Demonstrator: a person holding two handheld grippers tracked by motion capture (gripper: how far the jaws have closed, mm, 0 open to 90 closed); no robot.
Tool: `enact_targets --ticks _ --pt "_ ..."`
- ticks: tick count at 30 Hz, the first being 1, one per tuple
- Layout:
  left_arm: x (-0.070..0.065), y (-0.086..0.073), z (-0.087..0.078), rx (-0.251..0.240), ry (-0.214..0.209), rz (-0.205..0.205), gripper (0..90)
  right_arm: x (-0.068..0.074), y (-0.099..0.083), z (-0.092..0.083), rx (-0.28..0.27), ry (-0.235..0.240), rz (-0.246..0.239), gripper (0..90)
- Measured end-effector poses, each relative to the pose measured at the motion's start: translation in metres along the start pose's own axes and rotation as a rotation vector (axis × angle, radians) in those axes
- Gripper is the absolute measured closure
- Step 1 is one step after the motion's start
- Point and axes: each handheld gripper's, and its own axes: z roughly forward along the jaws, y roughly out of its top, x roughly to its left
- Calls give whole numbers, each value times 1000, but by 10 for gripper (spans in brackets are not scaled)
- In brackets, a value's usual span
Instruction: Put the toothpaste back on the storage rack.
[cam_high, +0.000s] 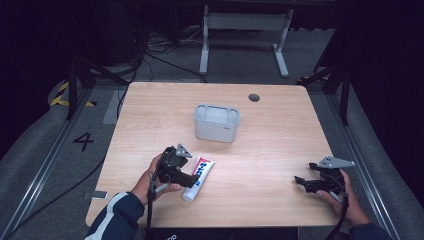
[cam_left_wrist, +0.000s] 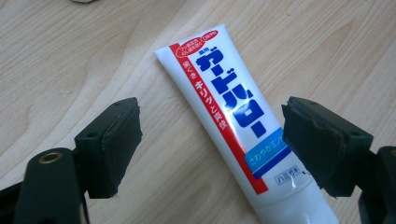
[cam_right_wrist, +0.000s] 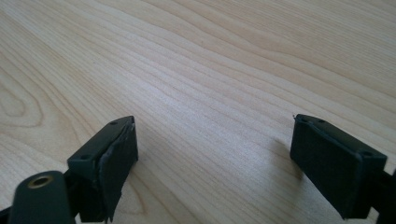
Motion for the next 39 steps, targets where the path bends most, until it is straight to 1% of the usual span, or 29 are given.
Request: enact_targets --ticks 2,3,5,6,9,10,12,14,15,21,23,25,28,30,31,35,36,37,39 --pt "-2 4 6 19 -11 -1 203 0 0 0 0 0 0 153" --pt "-2 4 6 19 -11 -1 203 0 0 0 0 0 0 153" --pt "-4 6 11 29 -8 -8 203 0 0 0 0 0 0 153" --pt "-4 7 13 36 -6 -1 202 0 0 0 0 0 0 153" --pt "-5 10 19 53 -14 -1 200 0 0 0 0 0 0 153" --pt "-5 10 21 59 -11 -8 200 0 0 0 0 0 0 153" --pt "-4 12 25 75 -3 -9 200 0 0 0 0 0 0 153" --pt "-4 13 28 88 -10 -27 197 0 0 0 0 0 0 153" --pt "-3 14 30 88 -10 -20 196 0 0 0 0 0 0 153" --pt "-4 18 42 121 -4 -28 197 0 0 0 0 0 0 153" --pt "-3 20 46 130 0 -35 199 0 0 0 0 0 0 153" --pt "-3 21 49 143 3 -51 203 0 0 0 0 0 0 153" --pt "-3 23 53 151 6 -52 203 0 0 0 0 0 0 153" --pt "-3 24 55 147 18 -49 202 0 0 0 0 0 0 153" --pt "-4 25 56 148 20 -52 205 0 0 0 0 0 0 153" --pt "-4 28 58 143 32 -45 222 0 0 0 0 0 0 153" --pt "-4 28 58 141 34 -51 224 0 0 0 0 0 0 153" --pt "-3 29 58 142 37 -43 230 0 0 0 0 0 0 153" --pt "-4 31 59 153 42 -45 240 0 0 0 0 0 0 153"
